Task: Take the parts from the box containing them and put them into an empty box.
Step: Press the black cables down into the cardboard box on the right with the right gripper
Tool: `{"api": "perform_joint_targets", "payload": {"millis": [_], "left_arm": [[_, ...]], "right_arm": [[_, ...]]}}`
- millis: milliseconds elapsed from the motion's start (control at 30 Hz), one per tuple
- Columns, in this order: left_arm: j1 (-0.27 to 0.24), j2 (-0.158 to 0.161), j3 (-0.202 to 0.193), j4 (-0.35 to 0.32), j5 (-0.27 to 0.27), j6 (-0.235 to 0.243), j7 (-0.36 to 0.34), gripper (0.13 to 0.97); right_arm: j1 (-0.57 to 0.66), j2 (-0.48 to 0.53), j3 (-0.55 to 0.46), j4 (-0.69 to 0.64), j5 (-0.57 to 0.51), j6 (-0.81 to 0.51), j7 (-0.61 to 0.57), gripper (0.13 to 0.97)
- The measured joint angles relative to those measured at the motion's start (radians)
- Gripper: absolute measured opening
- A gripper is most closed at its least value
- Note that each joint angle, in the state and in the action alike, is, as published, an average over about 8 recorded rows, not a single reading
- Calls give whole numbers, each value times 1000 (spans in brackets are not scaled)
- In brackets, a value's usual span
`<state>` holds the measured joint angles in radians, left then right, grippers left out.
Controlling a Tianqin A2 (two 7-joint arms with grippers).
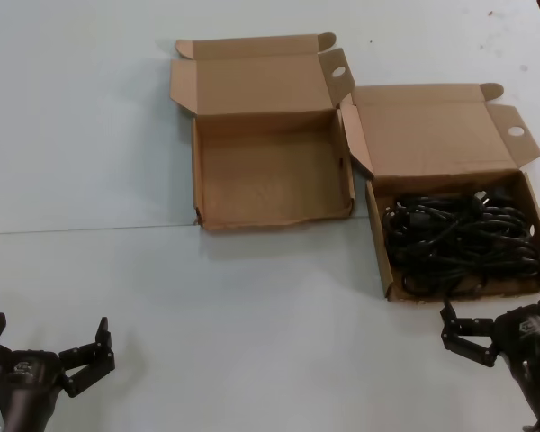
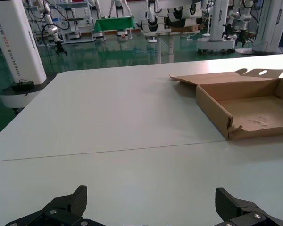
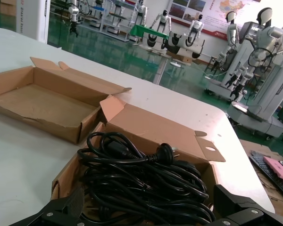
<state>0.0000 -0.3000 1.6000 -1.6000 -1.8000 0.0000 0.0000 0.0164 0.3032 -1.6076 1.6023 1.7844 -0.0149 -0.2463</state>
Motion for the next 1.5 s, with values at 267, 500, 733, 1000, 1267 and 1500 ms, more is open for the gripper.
{"api": "perform_joint_targets", "payload": {"millis": [267,500,733,1000,1267,1500], "left_arm": [[0,0,0,0,0,0,0,966],[0,0,0,0,0,0,0,966],[0,0,0,0,0,0,0,964],[0,0,0,0,0,0,0,932],[0,0,0,0,0,0,0,853],[0,0,0,0,0,0,0,795]], "right_arm": [[0,0,0,0,0,0,0,966],[0,0,0,0,0,0,0,966],[0,0,0,0,0,0,0,966],[0,0,0,0,0,0,0,966],[1,-1,1,-1,-1,-1,0,966],[20,-30,23,-16,-15,-34,0,966]]}}
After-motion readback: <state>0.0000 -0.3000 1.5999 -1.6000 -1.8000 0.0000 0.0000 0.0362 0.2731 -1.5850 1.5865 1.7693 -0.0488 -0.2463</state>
